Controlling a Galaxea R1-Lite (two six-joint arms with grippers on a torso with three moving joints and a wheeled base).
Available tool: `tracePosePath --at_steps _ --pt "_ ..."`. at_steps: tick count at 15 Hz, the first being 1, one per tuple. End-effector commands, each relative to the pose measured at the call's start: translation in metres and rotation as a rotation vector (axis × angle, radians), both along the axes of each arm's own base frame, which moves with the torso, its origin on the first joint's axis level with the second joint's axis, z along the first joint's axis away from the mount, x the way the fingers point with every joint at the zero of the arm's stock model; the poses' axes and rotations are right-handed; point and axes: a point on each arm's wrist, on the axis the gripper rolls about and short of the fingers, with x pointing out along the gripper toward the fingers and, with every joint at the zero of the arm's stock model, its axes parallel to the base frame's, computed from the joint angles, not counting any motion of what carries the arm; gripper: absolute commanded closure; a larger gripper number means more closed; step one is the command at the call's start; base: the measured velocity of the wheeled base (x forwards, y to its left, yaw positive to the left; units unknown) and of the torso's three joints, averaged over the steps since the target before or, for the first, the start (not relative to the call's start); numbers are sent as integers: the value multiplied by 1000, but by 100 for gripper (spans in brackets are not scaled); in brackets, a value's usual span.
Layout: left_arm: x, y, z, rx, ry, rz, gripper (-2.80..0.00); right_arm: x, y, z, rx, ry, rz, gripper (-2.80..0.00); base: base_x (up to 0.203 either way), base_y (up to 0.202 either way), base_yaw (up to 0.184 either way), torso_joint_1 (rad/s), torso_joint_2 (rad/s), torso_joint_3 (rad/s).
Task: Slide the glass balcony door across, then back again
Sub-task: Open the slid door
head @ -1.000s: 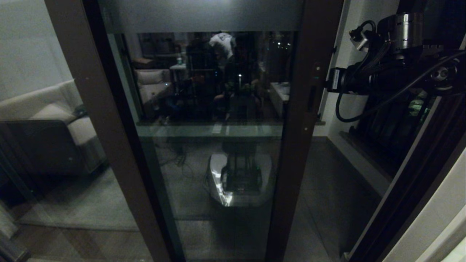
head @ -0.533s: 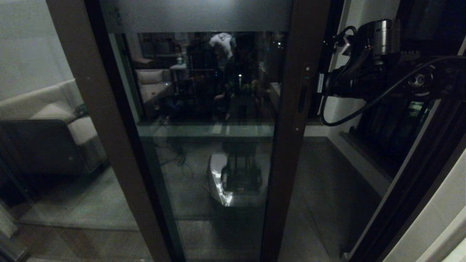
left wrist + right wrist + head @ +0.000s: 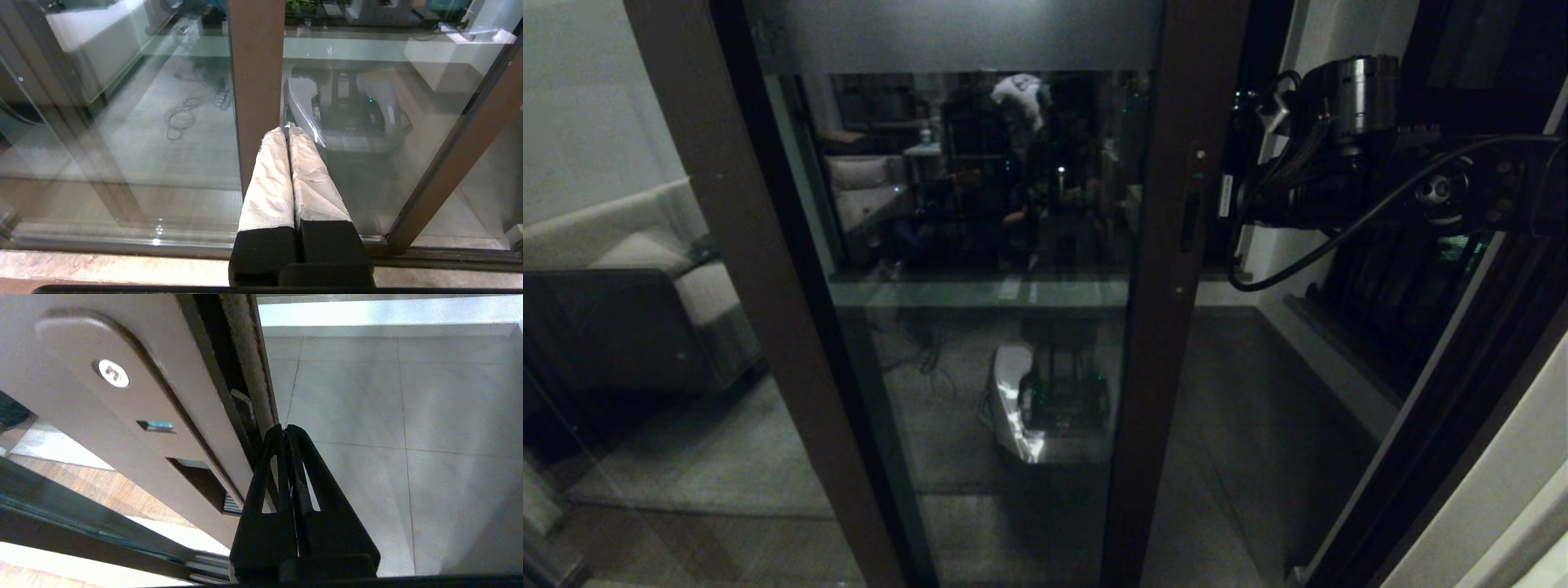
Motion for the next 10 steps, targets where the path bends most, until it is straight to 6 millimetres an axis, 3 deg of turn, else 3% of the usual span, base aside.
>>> tracePosePath --at_steps 1,5,10 --pt "0 0 0 0 0 1 0 -3 10 -1 1 4 30 0 0 0 0 0 0 0" --pt "0 0 0 0 2 1 0 -2 23 -4 -7 0 0 0 0 0 0 0 0 0" --pt "0 0 0 0 0 1 0 0 23 -6 -5 6 -1 0 0 0 0 0 0 0"
